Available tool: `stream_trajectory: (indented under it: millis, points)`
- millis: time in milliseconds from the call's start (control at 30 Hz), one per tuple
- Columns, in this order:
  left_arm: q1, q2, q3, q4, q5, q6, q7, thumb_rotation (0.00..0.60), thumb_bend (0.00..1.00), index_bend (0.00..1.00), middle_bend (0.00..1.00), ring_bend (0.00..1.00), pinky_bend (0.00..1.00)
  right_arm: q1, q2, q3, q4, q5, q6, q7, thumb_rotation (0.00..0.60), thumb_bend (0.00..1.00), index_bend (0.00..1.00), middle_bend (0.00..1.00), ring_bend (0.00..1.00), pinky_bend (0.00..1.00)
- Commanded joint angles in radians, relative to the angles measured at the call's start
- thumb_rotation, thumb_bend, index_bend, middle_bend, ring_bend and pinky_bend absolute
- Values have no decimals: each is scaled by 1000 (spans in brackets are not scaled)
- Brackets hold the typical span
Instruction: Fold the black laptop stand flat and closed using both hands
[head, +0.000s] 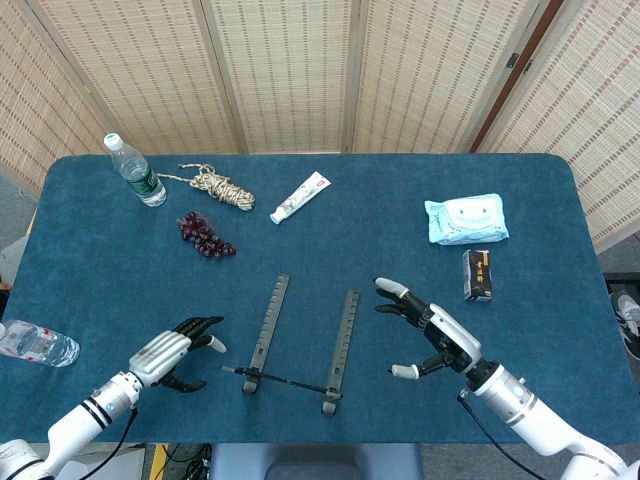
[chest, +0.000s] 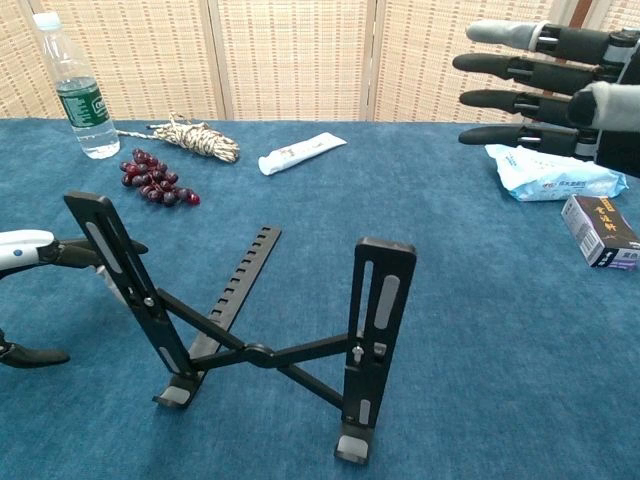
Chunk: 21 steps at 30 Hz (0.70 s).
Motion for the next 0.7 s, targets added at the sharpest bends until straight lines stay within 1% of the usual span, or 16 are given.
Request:
stream_trajectory:
  millis: [33, 233, 500, 700]
  points:
    - [-22, 1, 17, -14, 11, -6, -71, 600, 228, 293, 38, 33, 0, -4, 0, 1, -2, 3, -1, -4, 600, 36, 0, 19, 0, 137]
    - [-50, -9, 30, -15, 28, -1, -167, 600, 228, 293, 38, 33, 0, -12, -3, 6, -3, 6, -7, -7, 600, 36, 0, 19, 0, 137]
    - [-76, -21, 52, -12, 38, -5, -223, 600, 227, 293, 38, 33, 0, -20, -9, 10, 3, 9, -13, -5, 600, 36, 0, 18, 0, 137]
    - [-88, -32, 62, -4, 38, -3, -242, 600, 227, 293, 38, 32, 0, -23, -12, 14, 8, 9, -19, -1, 600, 36, 0, 18, 0, 137]
